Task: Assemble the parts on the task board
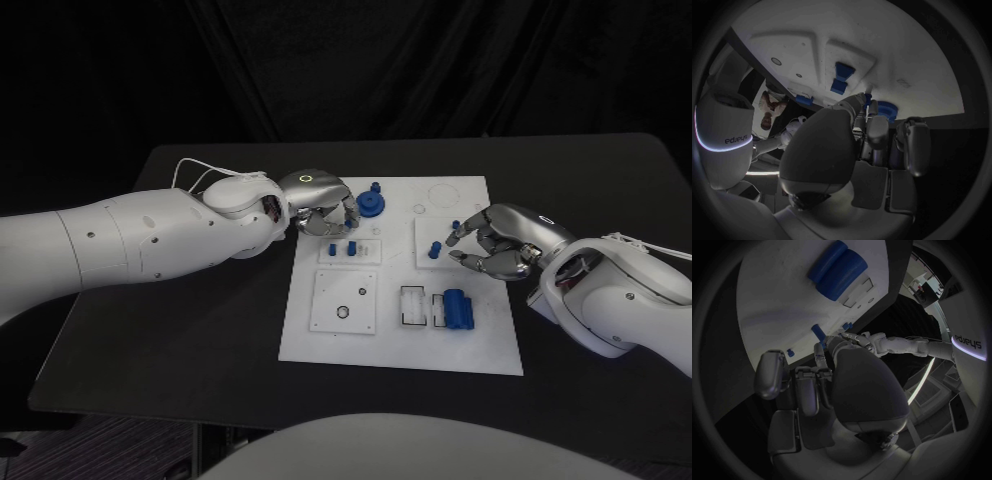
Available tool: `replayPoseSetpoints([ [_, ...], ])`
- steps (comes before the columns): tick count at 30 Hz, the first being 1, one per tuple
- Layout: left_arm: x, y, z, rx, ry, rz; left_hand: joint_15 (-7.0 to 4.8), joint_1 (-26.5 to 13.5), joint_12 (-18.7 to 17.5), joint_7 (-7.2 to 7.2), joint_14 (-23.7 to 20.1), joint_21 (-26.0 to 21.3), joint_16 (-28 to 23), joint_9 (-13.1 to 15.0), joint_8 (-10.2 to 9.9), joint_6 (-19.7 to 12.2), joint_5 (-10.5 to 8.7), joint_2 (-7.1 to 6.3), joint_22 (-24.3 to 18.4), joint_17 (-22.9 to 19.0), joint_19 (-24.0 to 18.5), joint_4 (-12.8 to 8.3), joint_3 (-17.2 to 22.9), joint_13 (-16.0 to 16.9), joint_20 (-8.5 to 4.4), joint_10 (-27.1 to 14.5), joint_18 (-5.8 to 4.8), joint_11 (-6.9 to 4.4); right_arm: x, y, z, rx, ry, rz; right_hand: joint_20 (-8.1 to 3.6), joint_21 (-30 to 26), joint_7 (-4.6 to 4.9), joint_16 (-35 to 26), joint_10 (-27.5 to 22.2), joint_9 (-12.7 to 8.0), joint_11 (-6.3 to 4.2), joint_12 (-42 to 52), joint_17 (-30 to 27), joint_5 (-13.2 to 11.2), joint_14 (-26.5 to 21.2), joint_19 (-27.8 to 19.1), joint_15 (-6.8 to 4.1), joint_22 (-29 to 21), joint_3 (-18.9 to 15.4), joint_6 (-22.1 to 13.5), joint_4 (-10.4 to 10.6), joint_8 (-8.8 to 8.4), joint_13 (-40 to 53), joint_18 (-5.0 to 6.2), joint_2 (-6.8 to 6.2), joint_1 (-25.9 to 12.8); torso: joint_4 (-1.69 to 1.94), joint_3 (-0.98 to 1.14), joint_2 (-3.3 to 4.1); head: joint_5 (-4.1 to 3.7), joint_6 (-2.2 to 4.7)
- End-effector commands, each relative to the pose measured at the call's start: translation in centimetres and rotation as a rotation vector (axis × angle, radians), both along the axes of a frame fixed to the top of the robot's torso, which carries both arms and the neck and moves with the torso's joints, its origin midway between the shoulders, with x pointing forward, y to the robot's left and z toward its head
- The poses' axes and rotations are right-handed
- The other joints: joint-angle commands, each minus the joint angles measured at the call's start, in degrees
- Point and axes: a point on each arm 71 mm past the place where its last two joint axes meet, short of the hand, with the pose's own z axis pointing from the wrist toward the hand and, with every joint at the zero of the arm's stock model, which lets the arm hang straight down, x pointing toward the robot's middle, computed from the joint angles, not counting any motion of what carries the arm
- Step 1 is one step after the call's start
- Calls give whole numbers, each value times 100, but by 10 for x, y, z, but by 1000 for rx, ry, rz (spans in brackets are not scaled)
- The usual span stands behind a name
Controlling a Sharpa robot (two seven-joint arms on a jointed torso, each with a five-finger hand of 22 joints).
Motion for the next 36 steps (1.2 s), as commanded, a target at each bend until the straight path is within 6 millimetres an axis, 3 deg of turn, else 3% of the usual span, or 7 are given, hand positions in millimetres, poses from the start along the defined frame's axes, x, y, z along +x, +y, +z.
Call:
replayPoseSetpoints([
  [1,-2,0,-3,6,7,-4,-5,19,-13,9,-40,-19,-25,9,-26,-38,-34,22,1077,-21,-45,8,30,4,-5,-6,56,-46,0,1,0,0,2,1,-20,-24,4,-24,380,-5,-33,-29,1346,24,544,-18,-52,878,30,51,12,17,1289,71,-10,-17,0,0,-2,4,1],
  [9,-1,1,-5,25,33,4,-3,-3,-64,-1,-124,-167,-105,17,-64,-61,-52,-23,1024,-157,-128,1,22,1,-3,-56,87,-42,-1,0,-1,-2,5,0,-21,-29,4,-31,370,-6,-32,-38,1336,25,541,-20,-52,876,32,49,12,15,1279,72,-11,-17,5,2,6,-6,1],
  [14,-2,2,-6,33,45,1,13,-72,-175,-165,-251,-497,-194,-37,-278,-362,-282,-125,897,-321,-295,36,16,-9,2,-222,151,-23,-1,0,-1,-3,6,0,-22,-41,4,-36,360,-7,-33,-48,1331,25,539,-25,-53,873,36,49,11,14,1268,75,-10,-17,6,0,5,3,1],
  [19,-2,1,-7,35,49,-2,28,-101,-195,-238,-277,-574,-202,-60,-363,-474,-372,-156,865,-348,-310,65,16,4,11,-263,158,-2,-1,1,-1,-4,7,1,-22,-41,4,-36,360,-7,-33,-48,1331,25,539,-25,-53,873,36,49,11,14,1268,75,-10,-17,0,1,7,19,1],
  [36,0,2,-7,36,46,13,49,-106,-226,-273,-349,-777,-250,-78,-438,-558,-384,-152,782,-457,-383,95,38,19,23,-349,193,31,-1,0,-1,-11,15,1,-22,-36,3,-39,351,-7,-35,-57,1327,25,538,-22,-54,875,40,55,8,17,1258,73,-8,-14,4,2,3,22,1],
])
